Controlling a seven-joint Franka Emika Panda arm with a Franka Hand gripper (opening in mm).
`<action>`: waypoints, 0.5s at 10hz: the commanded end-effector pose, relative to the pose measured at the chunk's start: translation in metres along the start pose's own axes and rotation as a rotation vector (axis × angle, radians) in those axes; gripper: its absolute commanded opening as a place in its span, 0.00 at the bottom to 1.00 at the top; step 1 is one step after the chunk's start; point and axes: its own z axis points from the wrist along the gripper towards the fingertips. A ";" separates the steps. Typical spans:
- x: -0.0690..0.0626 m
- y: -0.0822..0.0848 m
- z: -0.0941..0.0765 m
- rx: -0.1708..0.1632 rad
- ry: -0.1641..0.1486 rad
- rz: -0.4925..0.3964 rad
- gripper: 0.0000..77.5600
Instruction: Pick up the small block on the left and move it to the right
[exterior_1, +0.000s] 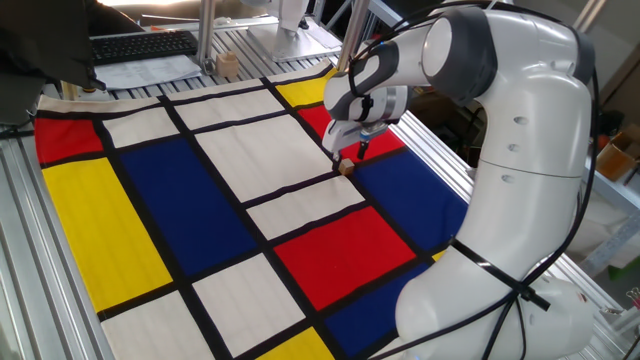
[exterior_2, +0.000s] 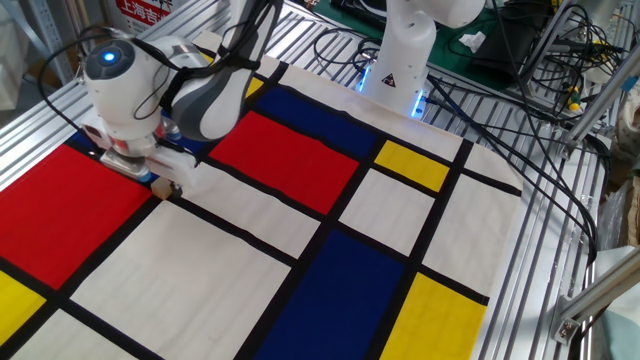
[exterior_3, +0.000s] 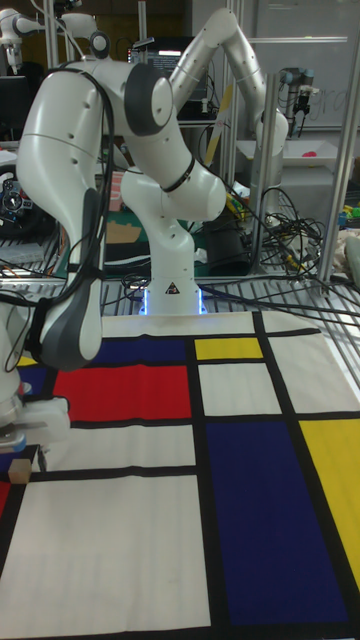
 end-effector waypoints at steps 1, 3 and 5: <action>-0.005 -0.006 -0.004 0.001 0.006 -0.015 1.00; -0.005 -0.006 -0.004 0.000 0.008 -0.020 1.00; -0.005 -0.006 -0.004 -0.003 0.008 -0.021 0.01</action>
